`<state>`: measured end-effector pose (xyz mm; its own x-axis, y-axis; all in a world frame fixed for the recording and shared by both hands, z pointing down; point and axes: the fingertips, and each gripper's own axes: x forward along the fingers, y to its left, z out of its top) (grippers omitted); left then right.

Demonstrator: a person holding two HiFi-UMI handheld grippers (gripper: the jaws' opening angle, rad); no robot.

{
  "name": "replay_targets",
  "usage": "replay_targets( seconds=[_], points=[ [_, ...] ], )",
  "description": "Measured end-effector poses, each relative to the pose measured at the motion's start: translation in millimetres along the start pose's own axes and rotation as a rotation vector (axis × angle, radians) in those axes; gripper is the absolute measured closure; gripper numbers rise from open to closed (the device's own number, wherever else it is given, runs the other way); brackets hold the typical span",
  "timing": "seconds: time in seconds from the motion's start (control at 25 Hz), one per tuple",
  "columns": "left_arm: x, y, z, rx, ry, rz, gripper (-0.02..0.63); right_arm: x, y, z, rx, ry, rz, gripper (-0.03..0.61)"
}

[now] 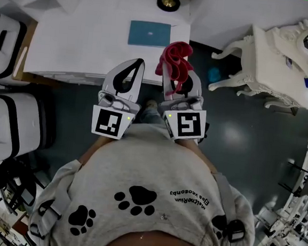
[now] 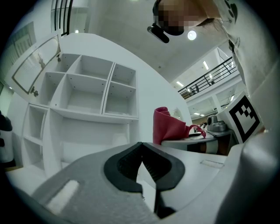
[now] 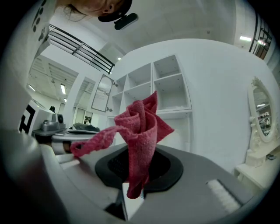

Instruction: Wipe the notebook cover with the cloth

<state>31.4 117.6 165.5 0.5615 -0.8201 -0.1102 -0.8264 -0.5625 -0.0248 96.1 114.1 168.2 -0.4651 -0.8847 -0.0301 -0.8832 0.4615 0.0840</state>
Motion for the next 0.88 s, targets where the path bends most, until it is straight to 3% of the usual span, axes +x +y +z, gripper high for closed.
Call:
replay_targets(
  seconds=[0.4,0.68,0.88],
  points=[
    [52,15,-8,0.030,0.015,0.095,0.618,45,-52,-10,0.007,-0.018,0.081,0.518],
    [49,32,-25,0.008,0.042,0.147,0.618,62,-49,-24,0.022,0.008,0.116,0.518],
    [51,51,-40,-0.014,0.055,0.142,0.618,76,-42,-31,0.002,0.031,0.120,0.518]
  ],
)
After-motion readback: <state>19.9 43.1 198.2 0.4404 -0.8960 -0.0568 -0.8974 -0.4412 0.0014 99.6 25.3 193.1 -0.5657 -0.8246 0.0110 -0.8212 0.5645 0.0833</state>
